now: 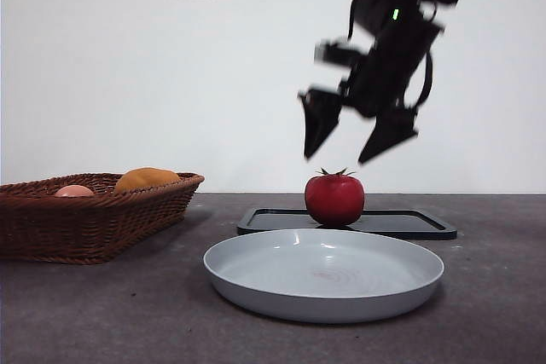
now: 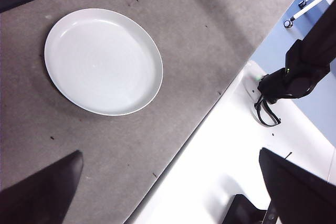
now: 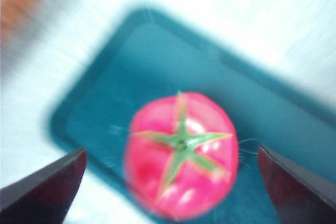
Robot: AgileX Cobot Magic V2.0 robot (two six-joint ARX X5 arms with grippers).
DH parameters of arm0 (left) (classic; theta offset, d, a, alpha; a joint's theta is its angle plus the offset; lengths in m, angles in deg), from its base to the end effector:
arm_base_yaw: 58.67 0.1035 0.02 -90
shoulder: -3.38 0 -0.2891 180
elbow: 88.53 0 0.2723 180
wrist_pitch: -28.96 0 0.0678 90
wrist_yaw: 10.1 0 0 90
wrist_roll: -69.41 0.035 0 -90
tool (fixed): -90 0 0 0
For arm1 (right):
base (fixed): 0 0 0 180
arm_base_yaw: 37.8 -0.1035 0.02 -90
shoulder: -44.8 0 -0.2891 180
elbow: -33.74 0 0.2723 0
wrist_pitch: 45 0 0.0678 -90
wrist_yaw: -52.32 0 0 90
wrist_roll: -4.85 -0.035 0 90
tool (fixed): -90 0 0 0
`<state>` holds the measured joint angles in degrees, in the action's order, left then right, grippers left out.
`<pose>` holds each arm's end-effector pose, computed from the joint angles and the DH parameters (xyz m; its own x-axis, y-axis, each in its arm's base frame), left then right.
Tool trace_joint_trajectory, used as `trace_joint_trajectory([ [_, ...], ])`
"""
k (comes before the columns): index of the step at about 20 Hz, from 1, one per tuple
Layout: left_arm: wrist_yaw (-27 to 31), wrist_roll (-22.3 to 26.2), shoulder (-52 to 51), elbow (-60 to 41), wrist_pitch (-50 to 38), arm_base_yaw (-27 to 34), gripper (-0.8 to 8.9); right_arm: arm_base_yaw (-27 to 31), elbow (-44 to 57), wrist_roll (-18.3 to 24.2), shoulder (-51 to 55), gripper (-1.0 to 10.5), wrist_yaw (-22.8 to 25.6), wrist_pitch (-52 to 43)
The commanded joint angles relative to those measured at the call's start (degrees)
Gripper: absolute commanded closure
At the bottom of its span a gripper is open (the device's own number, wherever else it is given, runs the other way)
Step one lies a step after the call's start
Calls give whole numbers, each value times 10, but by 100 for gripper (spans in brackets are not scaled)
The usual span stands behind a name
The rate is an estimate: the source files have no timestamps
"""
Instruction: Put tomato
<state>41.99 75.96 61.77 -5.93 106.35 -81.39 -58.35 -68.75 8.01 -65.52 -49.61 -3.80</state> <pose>0.1522 -0.0870 0.3850 0.1988 -0.7494 -0.6316 0.7244 0.5464 -0.4203 0.4254 0.1672 0.2605 0.5281 0.4187 -0.7387 -0.5086 0.8526 0.1197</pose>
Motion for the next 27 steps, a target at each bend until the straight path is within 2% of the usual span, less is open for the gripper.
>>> trace_joint_trajectory([
  [1, -5, 7, 3, 12, -3, -2, 220, -3, -12, -2, 36, 429, -1, 37],
  [9, -5, 7, 3, 12, -3, -2, 220, -3, -10, 3, 249, 429, -5, 273],
  [13, -5, 7, 3, 12, -3, -2, 220, -4, -9, 3, 317, 430, -74, 352],
  [15, -5, 7, 3, 12, -4, -2, 220, -17, -9, 3, 350, 430, -76, 378],
  [19, -5, 7, 3, 12, -4, -2, 220, -52, 25, 3, 414, 431, -76, 397],
  [27, -5, 7, 3, 12, -3, -2, 220, -72, 244, -27, 568, 431, -78, 339],
])
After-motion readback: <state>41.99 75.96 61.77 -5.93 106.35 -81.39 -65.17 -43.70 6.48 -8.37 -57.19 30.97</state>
